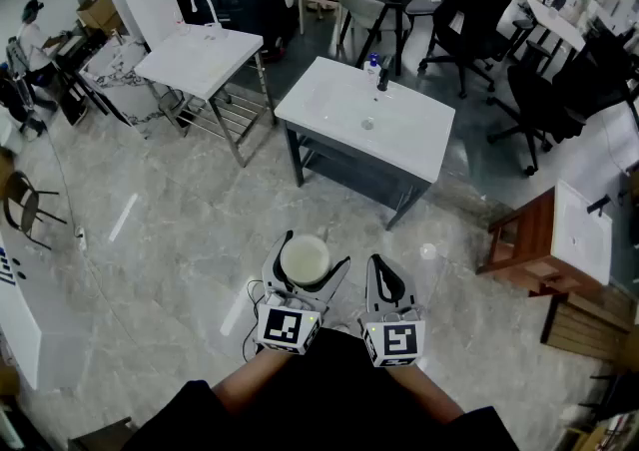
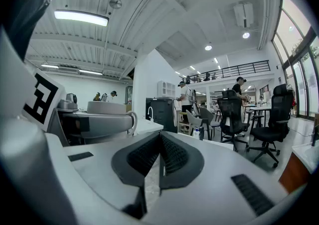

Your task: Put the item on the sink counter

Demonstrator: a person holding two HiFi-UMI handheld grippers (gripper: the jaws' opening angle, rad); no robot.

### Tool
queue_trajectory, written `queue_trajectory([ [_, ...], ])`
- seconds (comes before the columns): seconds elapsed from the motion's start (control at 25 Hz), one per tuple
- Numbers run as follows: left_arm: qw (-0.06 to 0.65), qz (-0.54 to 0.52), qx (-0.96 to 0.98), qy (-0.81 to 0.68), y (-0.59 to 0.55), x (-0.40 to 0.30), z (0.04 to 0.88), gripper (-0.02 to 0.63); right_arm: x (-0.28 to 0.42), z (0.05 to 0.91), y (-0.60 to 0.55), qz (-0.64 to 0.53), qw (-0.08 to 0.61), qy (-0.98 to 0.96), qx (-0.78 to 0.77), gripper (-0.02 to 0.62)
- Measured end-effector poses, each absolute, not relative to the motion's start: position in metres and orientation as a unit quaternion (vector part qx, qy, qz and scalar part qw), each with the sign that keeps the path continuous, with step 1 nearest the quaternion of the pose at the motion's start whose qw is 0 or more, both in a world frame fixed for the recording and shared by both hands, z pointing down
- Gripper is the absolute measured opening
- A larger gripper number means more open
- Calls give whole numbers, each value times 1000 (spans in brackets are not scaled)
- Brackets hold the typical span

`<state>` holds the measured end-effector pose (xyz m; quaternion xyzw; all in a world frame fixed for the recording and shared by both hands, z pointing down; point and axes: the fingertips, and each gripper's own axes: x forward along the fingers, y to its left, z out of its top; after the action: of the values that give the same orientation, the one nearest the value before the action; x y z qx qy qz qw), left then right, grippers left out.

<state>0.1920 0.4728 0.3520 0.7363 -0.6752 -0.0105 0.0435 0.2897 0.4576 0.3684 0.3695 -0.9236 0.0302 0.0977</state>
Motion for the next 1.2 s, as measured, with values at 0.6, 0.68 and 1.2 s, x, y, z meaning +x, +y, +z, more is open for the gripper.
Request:
queue_trajectory([
  [0.6,59,-2,741,-669,408,72,357,466,178,366,386,40,105,-918,380,34],
  [0.68,68,-9,747,-661,397,54,356,466,161,366,376,38,107,-917,383,34],
  [1.2,76,-25,757,-648,375,-74,368,466,42,378,364,26,129,-908,399,34],
])
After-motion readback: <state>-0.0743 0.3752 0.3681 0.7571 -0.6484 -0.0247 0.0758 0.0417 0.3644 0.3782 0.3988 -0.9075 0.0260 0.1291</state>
